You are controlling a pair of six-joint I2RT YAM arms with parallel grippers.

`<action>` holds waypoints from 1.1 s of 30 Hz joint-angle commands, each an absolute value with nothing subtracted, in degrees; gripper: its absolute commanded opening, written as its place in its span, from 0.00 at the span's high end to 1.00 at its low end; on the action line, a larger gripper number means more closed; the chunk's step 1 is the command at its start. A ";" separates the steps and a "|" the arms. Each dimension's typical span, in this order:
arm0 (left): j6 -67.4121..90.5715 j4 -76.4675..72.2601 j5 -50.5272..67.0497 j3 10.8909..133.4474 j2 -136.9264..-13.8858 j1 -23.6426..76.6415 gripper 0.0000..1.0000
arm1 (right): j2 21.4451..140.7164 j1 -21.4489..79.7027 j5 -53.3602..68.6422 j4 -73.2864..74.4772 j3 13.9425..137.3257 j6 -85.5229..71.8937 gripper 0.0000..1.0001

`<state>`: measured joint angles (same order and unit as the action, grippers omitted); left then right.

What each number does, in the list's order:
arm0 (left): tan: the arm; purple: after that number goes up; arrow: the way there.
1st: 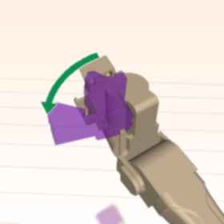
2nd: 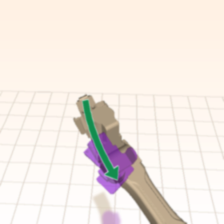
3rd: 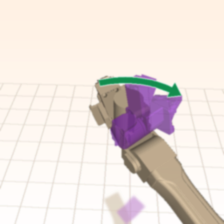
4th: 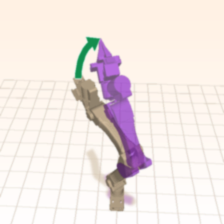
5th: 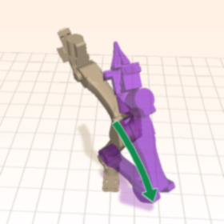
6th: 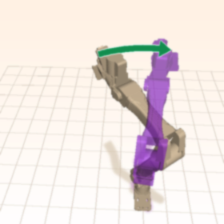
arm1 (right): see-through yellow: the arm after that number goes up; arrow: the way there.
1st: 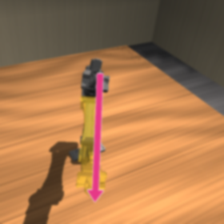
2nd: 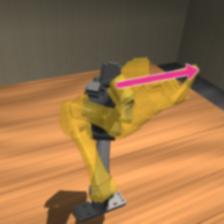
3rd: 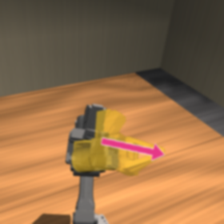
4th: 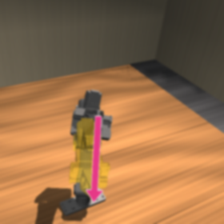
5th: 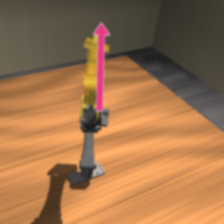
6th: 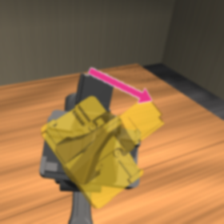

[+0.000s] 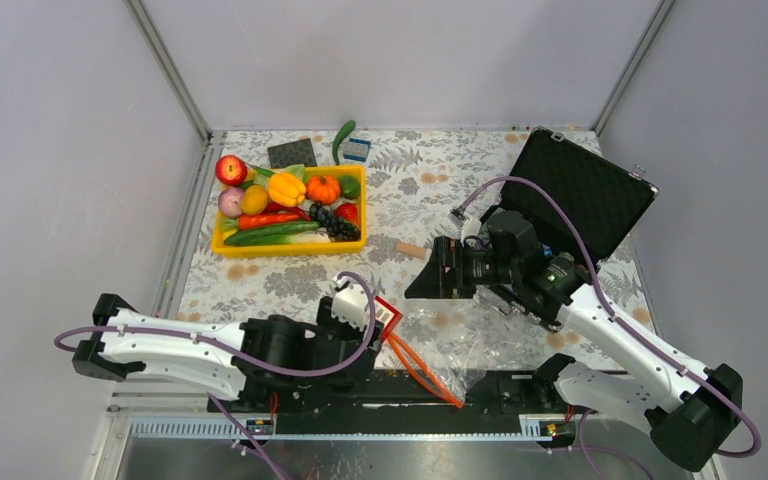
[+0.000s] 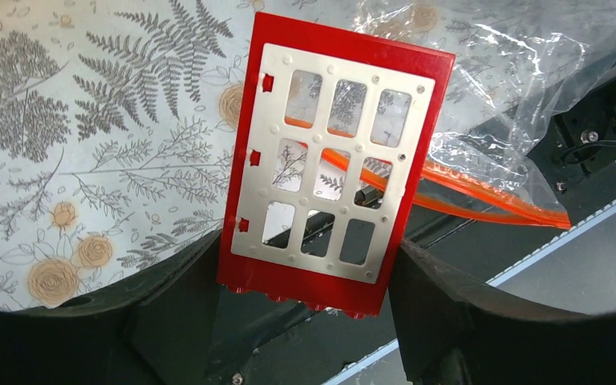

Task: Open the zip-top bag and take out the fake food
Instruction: Pick up the distractor at the center of the board, then place the distractor at the center of the board.

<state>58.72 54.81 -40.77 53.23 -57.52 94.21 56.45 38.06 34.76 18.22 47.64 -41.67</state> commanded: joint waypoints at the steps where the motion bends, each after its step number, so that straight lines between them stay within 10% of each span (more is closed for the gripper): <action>1: 52.54 50.98 -43.14 57.43 -58.26 94.48 0.54 | 57.32 38.01 39.34 12.09 47.40 -44.76 0.00; 33: 43.46 42.98 -44.11 60.39 -58.32 93.60 0.55 | 63.44 44.11 31.34 9.10 40.32 -45.33 0.01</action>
<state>43.97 46.33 -41.01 59.24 -60.14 93.73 62.85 43.57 32.36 9.52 41.12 -45.93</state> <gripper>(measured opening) 0.664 0.993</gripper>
